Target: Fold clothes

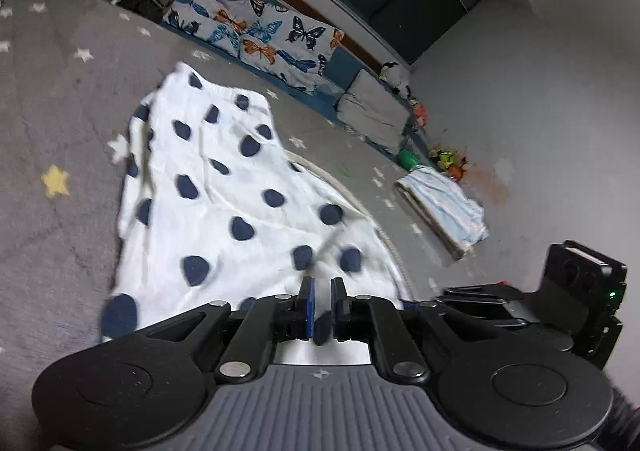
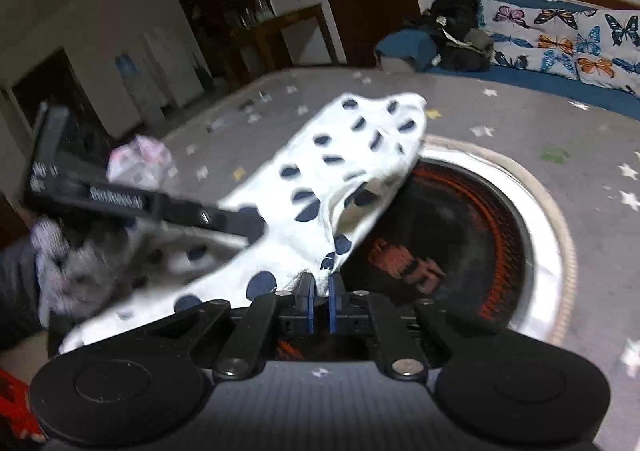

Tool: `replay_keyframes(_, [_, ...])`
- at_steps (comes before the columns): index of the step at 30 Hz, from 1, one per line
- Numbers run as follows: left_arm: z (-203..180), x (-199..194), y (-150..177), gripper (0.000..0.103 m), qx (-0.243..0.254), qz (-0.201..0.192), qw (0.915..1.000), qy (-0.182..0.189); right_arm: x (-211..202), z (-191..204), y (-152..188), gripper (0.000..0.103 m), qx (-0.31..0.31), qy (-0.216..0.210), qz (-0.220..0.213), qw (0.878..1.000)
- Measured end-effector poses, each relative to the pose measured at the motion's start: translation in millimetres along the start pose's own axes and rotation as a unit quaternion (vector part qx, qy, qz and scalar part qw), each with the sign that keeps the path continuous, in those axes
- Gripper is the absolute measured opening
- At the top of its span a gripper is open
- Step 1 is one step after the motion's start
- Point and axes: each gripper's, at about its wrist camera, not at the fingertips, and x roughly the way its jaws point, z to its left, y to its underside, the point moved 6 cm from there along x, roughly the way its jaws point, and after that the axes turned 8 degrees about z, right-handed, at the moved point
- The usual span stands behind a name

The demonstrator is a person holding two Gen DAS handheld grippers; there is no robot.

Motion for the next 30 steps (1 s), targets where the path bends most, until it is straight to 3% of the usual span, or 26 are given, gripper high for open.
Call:
replay_keyframes(7, [14.3, -12.6, -2.7, 0.009, 0.025, -0.014, 0.9973, -0.068, -2.6, 0.0, 16.9, 0.010, -0.015, 0.068, 0.057, 0.996])
replay_keyframes(11, [12.6, -8.2, -9.1, 0.009, 0.055, -0.024, 0.9911, -0.119, -15.2, 6.2, 7.8, 0.012, -0.045, 0.120, 0.019, 0.992])
replay_keyframes(13, [11.6, -6.3, -12.4, 0.009, 0.070, -0.029, 0.9866, -0.144, -17.3, 14.6, 1.0, 0.013, -0.055, 0.116, -0.006, 0.992])
replay_keyframes(17, [9.5, -2.8, -19.2, 0.009, 0.100, -0.039, 0.9750, -0.194, -0.8, 28.8, -4.7, 0.013, -0.071, 0.089, -0.013, 0.993])
replay_keyframes(25, [22.9, 8.2, -23.3, 0.008, 0.106, -0.022, 0.9731, -0.204, 17.6, 32.3, 9.3, 0.018, -0.068, 0.079, 0.021, 0.994])
replay_keyframes(30, [26.7, 8.8, -25.6, 0.000, 0.114, -0.029, 0.9688, -0.218, 17.4, 32.4, 14.4, 0.021, -0.065, 0.076, 0.026, 0.995])
